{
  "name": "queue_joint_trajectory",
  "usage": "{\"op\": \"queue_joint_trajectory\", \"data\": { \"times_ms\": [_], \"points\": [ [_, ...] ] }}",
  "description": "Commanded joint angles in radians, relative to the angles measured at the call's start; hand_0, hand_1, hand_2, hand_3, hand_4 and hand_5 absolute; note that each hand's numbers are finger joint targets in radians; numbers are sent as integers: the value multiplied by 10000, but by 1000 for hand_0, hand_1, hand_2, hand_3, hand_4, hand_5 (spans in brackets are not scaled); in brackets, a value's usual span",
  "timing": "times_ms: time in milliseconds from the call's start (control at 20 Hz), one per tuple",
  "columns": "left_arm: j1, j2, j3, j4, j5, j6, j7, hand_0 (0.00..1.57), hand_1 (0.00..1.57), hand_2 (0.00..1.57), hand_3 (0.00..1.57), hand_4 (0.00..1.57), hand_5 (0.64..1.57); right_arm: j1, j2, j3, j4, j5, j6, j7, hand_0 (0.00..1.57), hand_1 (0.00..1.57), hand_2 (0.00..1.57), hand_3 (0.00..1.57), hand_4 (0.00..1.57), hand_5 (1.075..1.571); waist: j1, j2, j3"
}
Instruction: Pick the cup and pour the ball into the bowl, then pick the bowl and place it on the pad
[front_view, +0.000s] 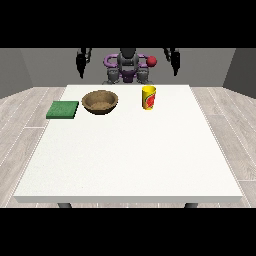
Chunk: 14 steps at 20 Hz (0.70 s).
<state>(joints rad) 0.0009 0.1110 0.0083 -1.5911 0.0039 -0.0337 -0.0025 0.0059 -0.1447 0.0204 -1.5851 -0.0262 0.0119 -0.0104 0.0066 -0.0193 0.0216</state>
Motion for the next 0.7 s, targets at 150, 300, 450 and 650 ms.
{"op": "queue_joint_trajectory", "data": {
  "times_ms": [150,300,450,650],
  "points": [
    [-148,399,118,-888,81,-83,768,0,0,0,0,0,1557,-139,-392,-197,-865,-110,15,796,0,0,0,0,0,1569,-69,-2281,-174],
    [-912,-423,662,-1203,1348,385,2003,0,0,0,0,0,1557,51,-978,-1359,-921,-1903,1083,1246,0,0,0,0,0,1569,-684,-2197,-201],
    [-1066,-477,544,-1354,926,757,1695,0,0,0,0,0,1558,-332,-1370,-1877,-1219,-2531,1483,1634,0,0,0,0,0,1569,-597,-1433,-216],
    [-1254,333,1568,-1421,1756,-18,1199,0,0,0,0,0,1547,-230,-1274,-2353,-809,-2614,1765,443,0,0,0,0,0,1570,-331,-544,-215]
  ]
}}
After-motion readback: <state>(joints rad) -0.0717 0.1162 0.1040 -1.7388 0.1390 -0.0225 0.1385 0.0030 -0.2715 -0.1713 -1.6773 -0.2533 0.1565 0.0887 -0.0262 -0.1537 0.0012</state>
